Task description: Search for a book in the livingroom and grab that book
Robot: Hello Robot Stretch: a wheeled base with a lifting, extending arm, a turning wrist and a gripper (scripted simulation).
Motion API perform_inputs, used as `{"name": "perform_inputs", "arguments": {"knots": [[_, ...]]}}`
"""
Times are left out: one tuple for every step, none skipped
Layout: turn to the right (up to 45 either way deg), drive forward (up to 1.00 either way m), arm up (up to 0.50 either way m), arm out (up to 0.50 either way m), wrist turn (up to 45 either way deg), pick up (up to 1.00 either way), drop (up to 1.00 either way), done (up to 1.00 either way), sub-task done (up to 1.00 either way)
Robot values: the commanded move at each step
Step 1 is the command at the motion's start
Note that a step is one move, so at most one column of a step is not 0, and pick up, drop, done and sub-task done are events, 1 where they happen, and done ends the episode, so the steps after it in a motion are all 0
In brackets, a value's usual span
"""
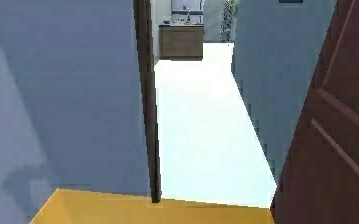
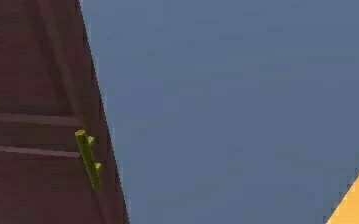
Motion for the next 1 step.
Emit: {"name": "perform_inputs", "arguments": {"knots": [[0.0, 0.15, 0.0, 0.0, 0.0, 0.0, 0.0, 0.0, 0.0]]}}
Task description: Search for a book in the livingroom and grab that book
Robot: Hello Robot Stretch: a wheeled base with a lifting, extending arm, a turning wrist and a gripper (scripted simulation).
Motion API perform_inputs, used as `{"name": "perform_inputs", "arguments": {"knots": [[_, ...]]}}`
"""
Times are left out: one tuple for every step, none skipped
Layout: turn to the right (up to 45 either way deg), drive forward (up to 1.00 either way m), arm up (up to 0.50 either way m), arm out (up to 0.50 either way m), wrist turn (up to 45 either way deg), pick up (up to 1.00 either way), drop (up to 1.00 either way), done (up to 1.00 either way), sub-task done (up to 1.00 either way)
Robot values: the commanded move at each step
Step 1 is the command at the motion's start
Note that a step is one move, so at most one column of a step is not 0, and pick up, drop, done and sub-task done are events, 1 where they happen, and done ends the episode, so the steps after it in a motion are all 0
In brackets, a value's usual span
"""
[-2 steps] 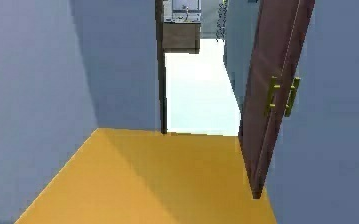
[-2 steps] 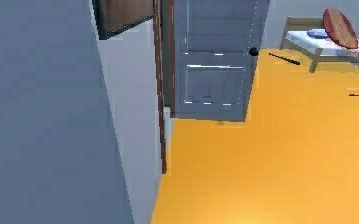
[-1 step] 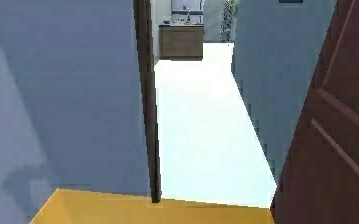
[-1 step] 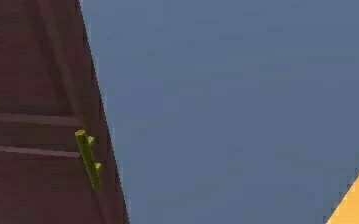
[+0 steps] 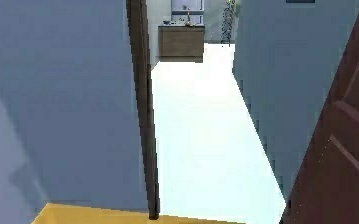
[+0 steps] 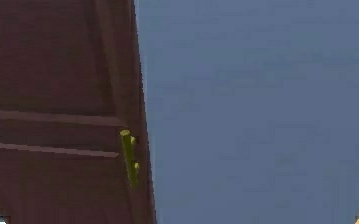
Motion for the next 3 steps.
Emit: {"name": "perform_inputs", "arguments": {"knots": [[6.0, 0.0, 0.0, 0.0, 0.0, 0.0, 0.0, 0.0, 0.0], [0.0, 0.85, 0.0, 0.0, 0.0, 0.0, 0.0, 0.0, 0.0], [3.0, 0.0, 0.0, 0.0, 0.0, 0.0, 0.0, 0.0, 0.0]]}}
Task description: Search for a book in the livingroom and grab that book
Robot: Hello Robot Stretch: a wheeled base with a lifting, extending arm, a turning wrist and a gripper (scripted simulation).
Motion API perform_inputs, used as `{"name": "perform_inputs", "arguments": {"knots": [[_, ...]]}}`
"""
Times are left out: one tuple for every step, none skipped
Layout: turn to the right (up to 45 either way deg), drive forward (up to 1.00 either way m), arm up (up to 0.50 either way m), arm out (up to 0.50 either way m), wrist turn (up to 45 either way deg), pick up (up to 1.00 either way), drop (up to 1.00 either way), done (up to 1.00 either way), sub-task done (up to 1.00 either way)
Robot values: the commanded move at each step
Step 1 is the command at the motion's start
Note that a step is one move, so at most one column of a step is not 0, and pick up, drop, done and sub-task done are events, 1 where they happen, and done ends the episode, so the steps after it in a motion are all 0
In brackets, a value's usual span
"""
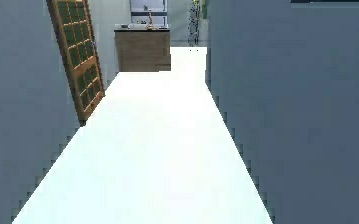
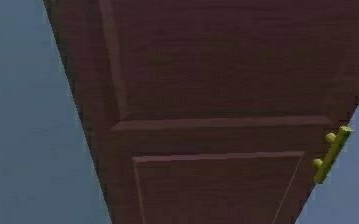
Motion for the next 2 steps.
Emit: {"name": "perform_inputs", "arguments": {"knots": [[0.0, 1.0, 0.0, 0.0, 0.0, 0.0, 0.0, 0.0, 0.0], [3.0, 0.0, 0.0, 0.0, 0.0, 0.0, 0.0, 0.0, 0.0]]}}
